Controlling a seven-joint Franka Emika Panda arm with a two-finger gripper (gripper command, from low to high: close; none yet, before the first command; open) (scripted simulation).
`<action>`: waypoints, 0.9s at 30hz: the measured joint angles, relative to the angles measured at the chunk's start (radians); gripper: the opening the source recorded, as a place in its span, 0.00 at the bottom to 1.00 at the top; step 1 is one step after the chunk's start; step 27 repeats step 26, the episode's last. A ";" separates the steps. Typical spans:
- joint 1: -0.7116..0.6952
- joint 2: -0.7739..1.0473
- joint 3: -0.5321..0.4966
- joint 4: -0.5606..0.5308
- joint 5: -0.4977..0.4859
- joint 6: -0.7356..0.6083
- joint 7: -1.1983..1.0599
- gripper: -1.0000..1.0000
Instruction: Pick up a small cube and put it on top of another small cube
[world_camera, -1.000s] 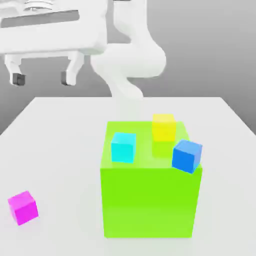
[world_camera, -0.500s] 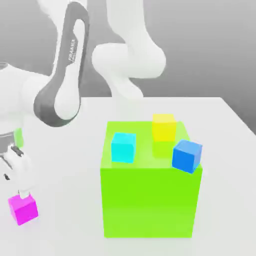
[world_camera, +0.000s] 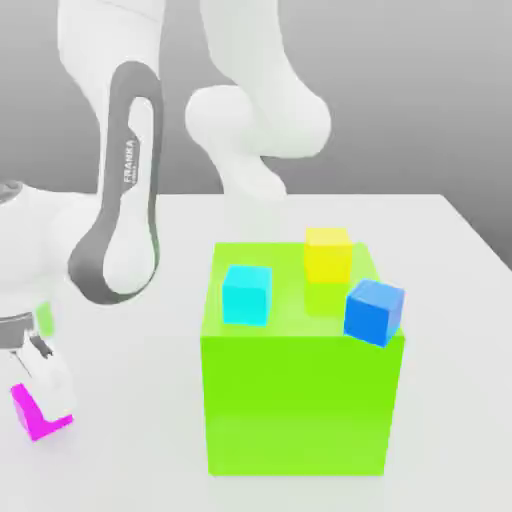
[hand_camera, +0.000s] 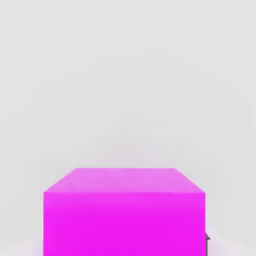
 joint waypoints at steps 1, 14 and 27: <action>0.013 -0.012 0.014 0.007 -0.011 -0.016 -0.016 0.00; 0.400 -0.395 0.282 0.149 -0.091 -0.521 0.093 0.00; 0.485 -0.504 0.412 0.091 -0.107 -0.581 0.214 1.00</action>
